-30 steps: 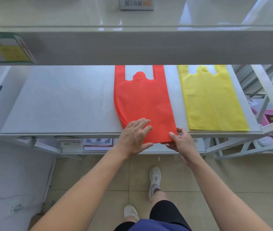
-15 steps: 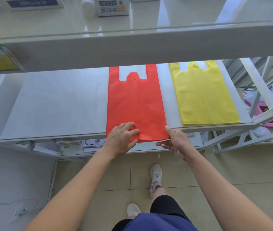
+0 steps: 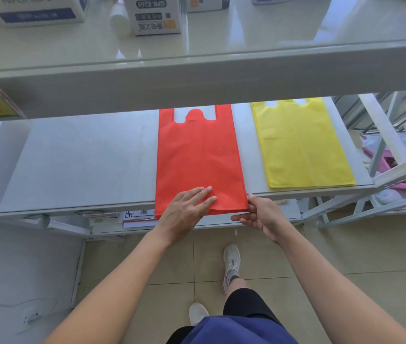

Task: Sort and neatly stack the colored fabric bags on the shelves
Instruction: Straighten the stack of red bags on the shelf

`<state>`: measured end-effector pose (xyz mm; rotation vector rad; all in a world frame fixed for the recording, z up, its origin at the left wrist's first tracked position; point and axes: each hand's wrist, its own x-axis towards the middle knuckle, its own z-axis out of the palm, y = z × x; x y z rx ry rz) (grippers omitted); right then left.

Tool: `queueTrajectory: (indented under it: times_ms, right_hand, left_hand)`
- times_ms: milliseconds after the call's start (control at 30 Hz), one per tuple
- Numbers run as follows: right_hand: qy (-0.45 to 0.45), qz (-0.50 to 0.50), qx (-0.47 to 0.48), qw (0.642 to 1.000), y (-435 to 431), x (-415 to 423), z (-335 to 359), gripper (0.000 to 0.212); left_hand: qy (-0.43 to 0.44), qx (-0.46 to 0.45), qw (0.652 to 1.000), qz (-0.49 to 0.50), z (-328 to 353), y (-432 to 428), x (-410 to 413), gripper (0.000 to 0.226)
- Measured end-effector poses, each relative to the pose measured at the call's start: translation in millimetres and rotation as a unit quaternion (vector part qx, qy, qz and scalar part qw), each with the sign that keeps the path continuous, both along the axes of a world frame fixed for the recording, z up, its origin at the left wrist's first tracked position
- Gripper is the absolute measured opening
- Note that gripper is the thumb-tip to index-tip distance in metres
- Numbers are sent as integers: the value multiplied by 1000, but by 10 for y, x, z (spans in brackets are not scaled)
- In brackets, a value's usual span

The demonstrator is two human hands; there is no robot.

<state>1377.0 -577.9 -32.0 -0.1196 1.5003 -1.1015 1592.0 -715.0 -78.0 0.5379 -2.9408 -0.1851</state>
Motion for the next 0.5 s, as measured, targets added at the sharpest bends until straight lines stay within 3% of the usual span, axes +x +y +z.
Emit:
queueTrajectory:
  times_ms: [500]
  right_hand:
    - [4, 32, 0, 999, 8, -1, -14, 44]
  left_hand:
    - [-43, -20, 999, 17, -52, 144, -82, 46]
